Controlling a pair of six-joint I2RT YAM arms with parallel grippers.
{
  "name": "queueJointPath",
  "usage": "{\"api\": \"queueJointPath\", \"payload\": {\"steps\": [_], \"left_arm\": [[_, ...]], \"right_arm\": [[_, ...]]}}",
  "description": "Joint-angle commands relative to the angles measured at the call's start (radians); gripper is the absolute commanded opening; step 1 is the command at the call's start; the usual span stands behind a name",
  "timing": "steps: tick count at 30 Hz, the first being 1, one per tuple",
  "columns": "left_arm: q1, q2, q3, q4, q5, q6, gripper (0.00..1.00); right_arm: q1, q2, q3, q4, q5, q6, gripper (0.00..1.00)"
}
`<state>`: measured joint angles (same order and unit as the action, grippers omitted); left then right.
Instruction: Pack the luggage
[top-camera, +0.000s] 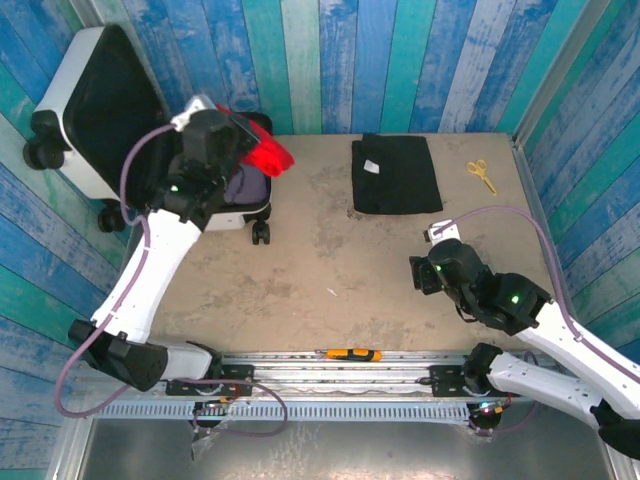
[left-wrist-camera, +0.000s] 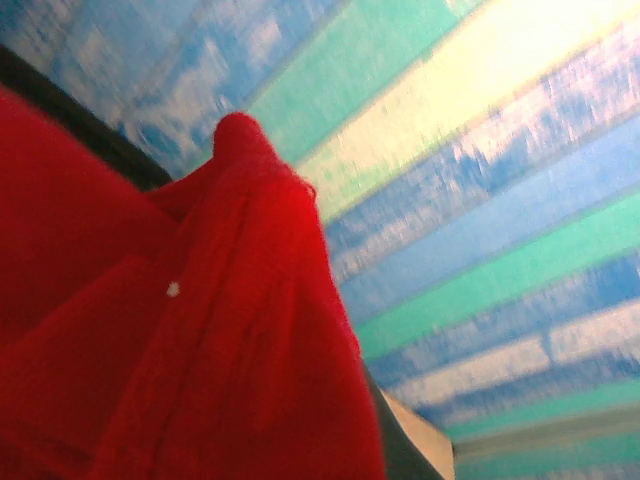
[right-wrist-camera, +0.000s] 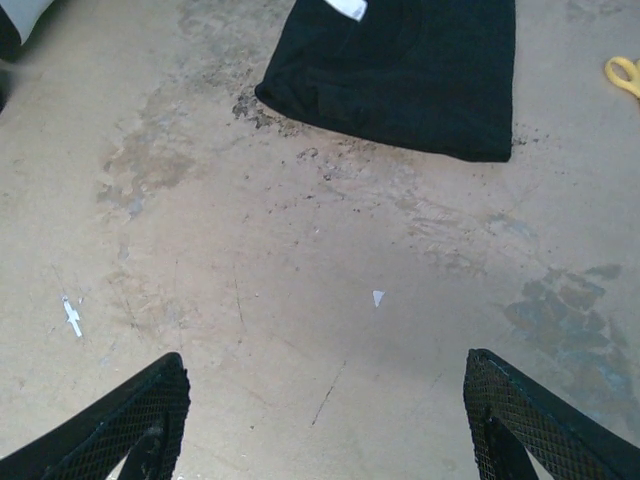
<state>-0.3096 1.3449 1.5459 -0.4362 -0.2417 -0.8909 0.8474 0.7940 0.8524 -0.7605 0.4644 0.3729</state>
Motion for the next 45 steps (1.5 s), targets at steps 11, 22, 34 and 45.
{"api": "queueJointPath", "payload": {"steps": [11, 22, 34, 45], "left_arm": [[0.191, 0.299, 0.28, -0.021, 0.129, 0.093, 0.0], [0.252, 0.497, 0.37, 0.072, 0.192, 0.086, 0.0], [0.282, 0.725, 0.652, -0.008, 0.209, 0.129, 0.0], [0.305, 0.915, 0.841, 0.002, 0.258, 0.116, 0.0]], "right_arm": [[-0.007, 0.04, -0.05, 0.04, -0.034, -0.011, 0.74], [-0.007, 0.049, -0.078, 0.057, -0.046, -0.011, 0.74], [-0.012, 0.096, -0.089, 0.085, -0.047, -0.034, 0.75], [-0.032, 0.161, -0.102, 0.125, -0.062, -0.067, 0.75]]}}
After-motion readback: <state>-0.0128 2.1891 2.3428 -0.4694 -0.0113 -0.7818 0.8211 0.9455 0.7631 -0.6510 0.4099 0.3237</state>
